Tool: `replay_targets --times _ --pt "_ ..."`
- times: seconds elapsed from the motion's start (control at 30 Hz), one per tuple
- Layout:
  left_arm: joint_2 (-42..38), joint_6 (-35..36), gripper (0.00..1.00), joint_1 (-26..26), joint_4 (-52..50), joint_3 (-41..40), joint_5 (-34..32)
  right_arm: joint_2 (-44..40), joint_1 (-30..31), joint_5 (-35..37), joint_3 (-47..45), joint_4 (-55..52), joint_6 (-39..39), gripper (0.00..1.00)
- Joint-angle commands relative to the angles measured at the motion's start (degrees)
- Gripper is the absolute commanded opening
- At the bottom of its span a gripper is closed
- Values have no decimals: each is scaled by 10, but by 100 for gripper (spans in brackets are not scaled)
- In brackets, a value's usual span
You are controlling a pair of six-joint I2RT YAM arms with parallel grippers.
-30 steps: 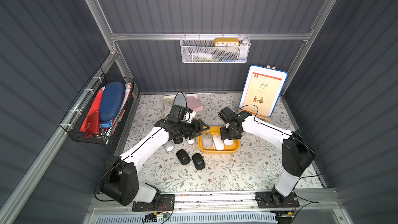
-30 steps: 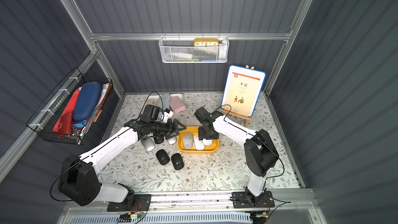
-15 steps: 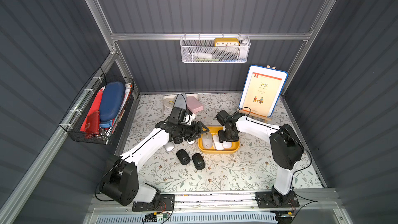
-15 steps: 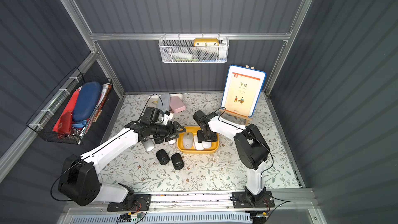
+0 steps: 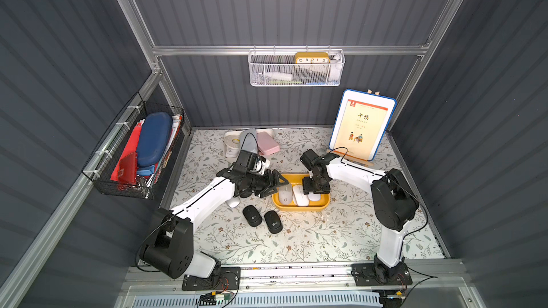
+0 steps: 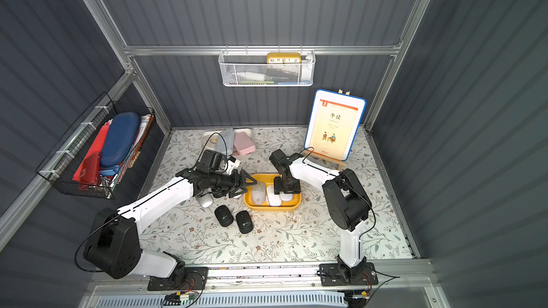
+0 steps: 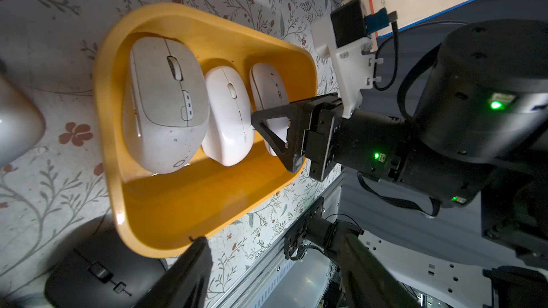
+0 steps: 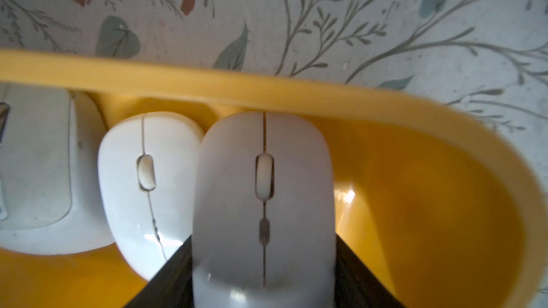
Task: Put the mouse in the storage box
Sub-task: Place the mouse in the storage box.
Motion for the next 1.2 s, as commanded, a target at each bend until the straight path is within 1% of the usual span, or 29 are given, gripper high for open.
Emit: replay_targets --times 0.0,0.33,0.43,0.63,0.8,0.9,1.0,1.1,1.13,1.17 --pt "7 6 72 0 4 0 15 30 -2 -17 8 -24 0 68" --pt "-1 10 72 0 0 -3 14 54 -2 -9 27 -30 -2 68" --pt "-5 12 72 0 -6 1 11 36 -2 0 20 -23 1 69" --pt "-11 23 72 0 -28 12 -3 -15 1 7 17 -20 2 75" --pt "-20 30 72 0 -51 22 -17 -56 5 22 24 -31 6 76" --pt "-34 28 72 0 -77 26 -48 -84 13 28 29 -46 9 75" --pt "-70 -6 70 0 -97 -2 -73 -120 37 32 25 -51 13 74" --pt "-121 -61 65 -2 -99 -71 -86 -151 83 27 5 -36 20 74" --pt "-144 -74 63 -5 -114 -91 -98 -159 101 22 -4 -30 24 74" --pt "-168 -90 61 -15 -142 -103 -144 -169 120 18 -17 -19 31 74"
